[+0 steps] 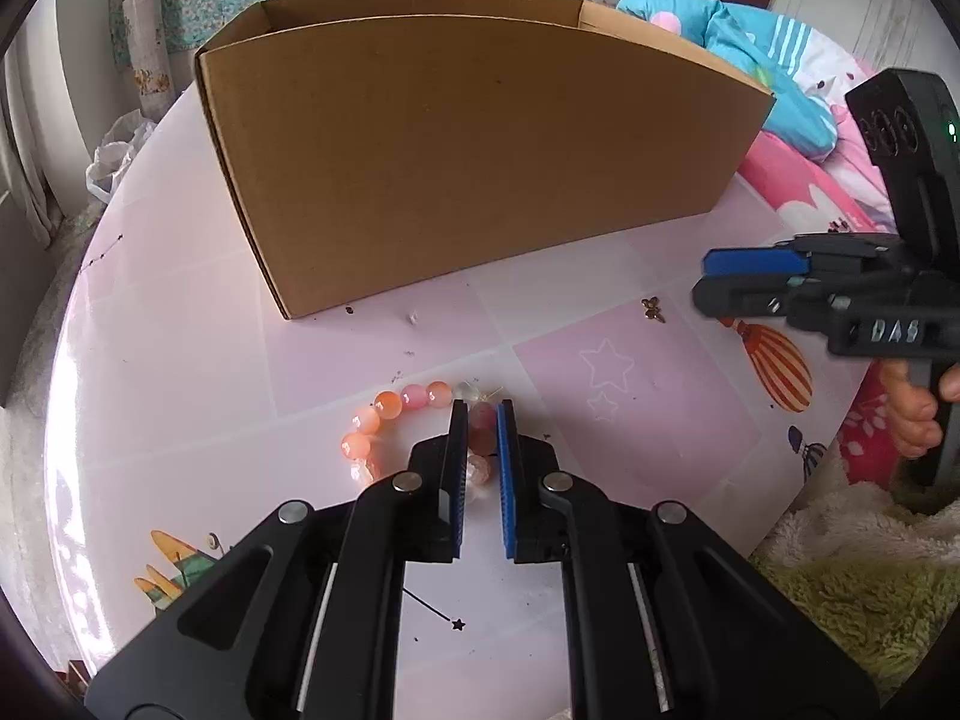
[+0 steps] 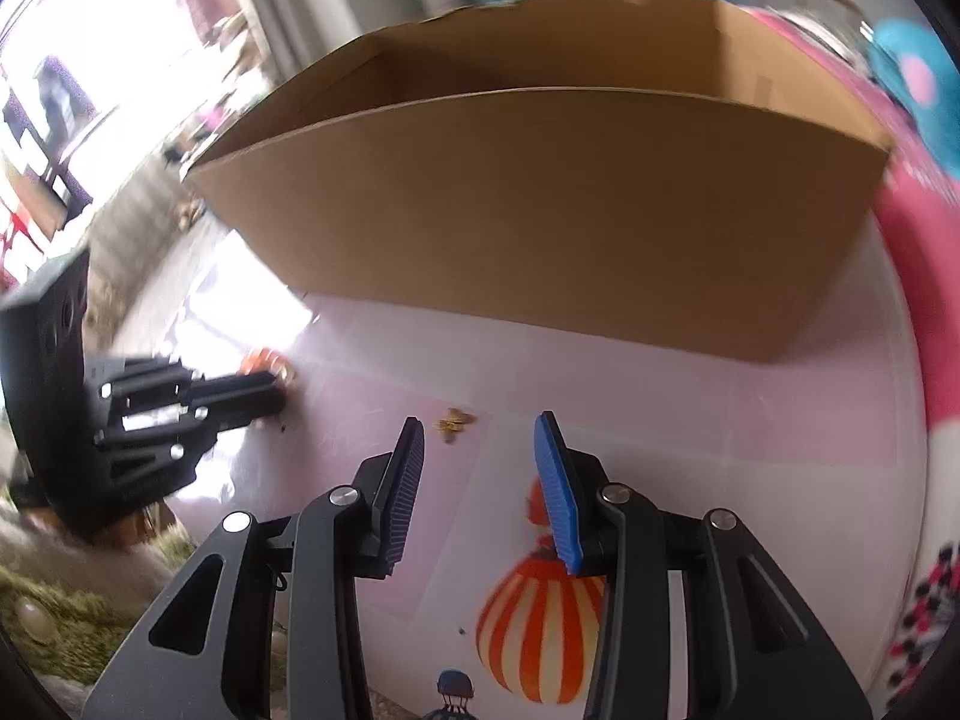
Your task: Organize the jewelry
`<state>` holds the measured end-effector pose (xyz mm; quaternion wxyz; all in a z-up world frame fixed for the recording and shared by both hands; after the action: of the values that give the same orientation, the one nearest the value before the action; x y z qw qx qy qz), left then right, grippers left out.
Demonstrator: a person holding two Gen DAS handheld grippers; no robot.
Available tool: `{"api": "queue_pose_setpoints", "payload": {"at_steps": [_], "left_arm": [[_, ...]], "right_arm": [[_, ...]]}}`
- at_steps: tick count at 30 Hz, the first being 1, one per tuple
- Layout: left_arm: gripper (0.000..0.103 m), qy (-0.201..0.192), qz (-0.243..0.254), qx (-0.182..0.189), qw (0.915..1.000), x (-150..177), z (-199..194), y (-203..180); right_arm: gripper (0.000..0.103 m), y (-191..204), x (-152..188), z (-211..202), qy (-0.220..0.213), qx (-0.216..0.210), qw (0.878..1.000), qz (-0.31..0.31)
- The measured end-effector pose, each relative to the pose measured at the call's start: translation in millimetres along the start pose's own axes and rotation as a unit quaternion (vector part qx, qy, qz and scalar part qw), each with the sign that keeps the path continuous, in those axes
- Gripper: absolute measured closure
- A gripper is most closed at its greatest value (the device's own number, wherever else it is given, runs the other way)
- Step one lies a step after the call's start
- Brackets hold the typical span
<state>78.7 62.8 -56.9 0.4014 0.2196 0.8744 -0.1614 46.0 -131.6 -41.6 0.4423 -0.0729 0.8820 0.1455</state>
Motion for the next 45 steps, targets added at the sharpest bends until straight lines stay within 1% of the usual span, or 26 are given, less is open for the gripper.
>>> {"api": "queue_pose_setpoints", "payload": {"at_steps": [3,8,11,21,29,35,37,41,45], "left_arm": [[0.094,-0.002,-0.007,0.004,1.0000,1,-1,2],[0.094,-0.006,-0.009,0.004,0.9999,2,-3,4],[0.094,-0.007,-0.012,0.006,0.9999,2,-4,4],[0.094,-0.008,-0.015,0.011,0.9998,1,-4,5],[0.094,-0.008,-0.014,0.011,0.9998,1,-5,5],[0.094,-0.008,-0.013,0.010,0.9998,1,-5,5],[0.094,-0.008,-0.012,0.010,0.9998,1,-5,5],[0.094,-0.008,-0.012,0.011,0.9998,1,-5,5],[0.094,-0.008,-0.012,0.010,0.9998,1,-5,4]], "right_arm": [[0.065,9,-4,11,0.008,-0.002,1.000,-0.029],[0.065,14,-7,24,0.014,-0.007,0.999,-0.038],[0.065,13,-9,24,0.017,-0.007,0.999,-0.039],[0.065,32,-5,30,0.028,-0.021,0.999,-0.040],[0.065,32,-1,28,0.034,-0.029,0.998,-0.041],[0.067,32,0,31,0.025,0.001,0.999,-0.044],[0.068,37,1,31,0.022,0.014,0.998,-0.057],[0.075,43,3,32,0.015,0.034,0.995,-0.090],[0.080,47,2,33,0.016,0.031,0.994,-0.104]]}}
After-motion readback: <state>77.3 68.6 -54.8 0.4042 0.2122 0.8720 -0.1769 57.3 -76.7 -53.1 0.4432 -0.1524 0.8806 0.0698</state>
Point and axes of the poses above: each gripper's, at about its wrist camera, not at the fingertips, and z roughly the way its jaws point, y to its left, x to its underside, the point moved 3 cm from there along z, roughly the way its jaws point, and after that the axes turned 15 degrees about -y, right-handed, at the moved point
